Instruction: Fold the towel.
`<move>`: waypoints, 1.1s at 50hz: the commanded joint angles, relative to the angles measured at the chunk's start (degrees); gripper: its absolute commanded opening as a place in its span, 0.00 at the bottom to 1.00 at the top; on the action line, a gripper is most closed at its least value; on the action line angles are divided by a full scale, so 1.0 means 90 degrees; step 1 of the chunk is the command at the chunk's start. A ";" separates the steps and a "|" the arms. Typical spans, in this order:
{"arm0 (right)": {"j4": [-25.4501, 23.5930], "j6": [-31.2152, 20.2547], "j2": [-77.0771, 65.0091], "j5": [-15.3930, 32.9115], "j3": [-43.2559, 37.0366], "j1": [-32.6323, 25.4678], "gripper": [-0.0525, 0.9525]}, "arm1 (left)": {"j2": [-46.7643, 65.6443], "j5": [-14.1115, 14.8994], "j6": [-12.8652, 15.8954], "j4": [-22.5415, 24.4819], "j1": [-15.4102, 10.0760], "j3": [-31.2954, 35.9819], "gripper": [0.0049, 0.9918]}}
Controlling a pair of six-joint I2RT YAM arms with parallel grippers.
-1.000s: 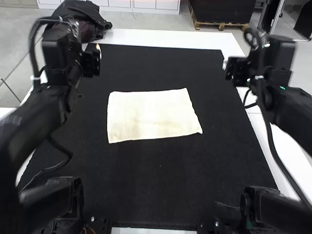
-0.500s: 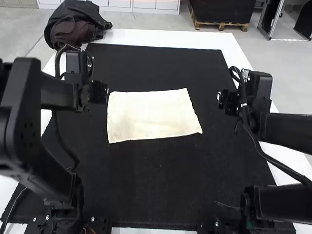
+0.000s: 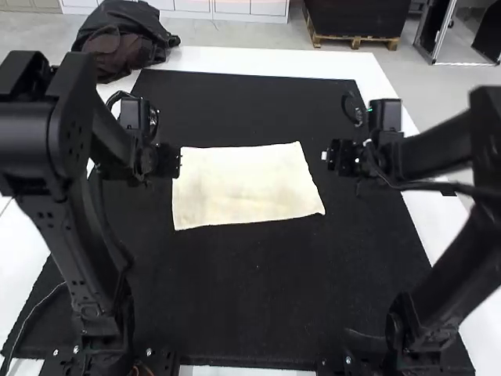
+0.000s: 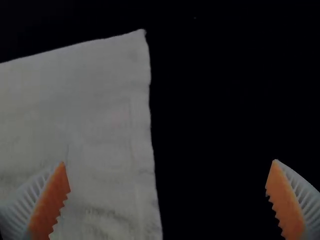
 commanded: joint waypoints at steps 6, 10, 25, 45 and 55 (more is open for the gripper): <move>0.0474 0.0089 0.0969 -0.0094 0.0562 0.0481 0.96 | 0.0430 0.0452 -0.0283 0.0091 0.0004 0.0546 0.97; 0.0669 0.0089 0.1272 -0.0055 0.0738 0.0599 0.96 | 0.0615 0.0443 -0.0293 0.0111 0.0004 0.0664 0.97; 0.1109 -0.0009 0.2229 -0.0015 0.1363 0.0716 0.96 | 0.1348 0.0423 -0.0293 0.0179 0.0004 0.1074 0.97; 0.1402 -0.0204 0.3313 0.0004 0.2173 0.0716 0.96 | 0.1826 0.0423 -0.0214 0.0208 0.0014 0.1357 0.97; 0.1529 -0.0234 0.3753 0.0043 0.2427 0.0716 0.96 | 0.2002 0.0413 -0.0127 0.0257 0.0014 0.1484 0.97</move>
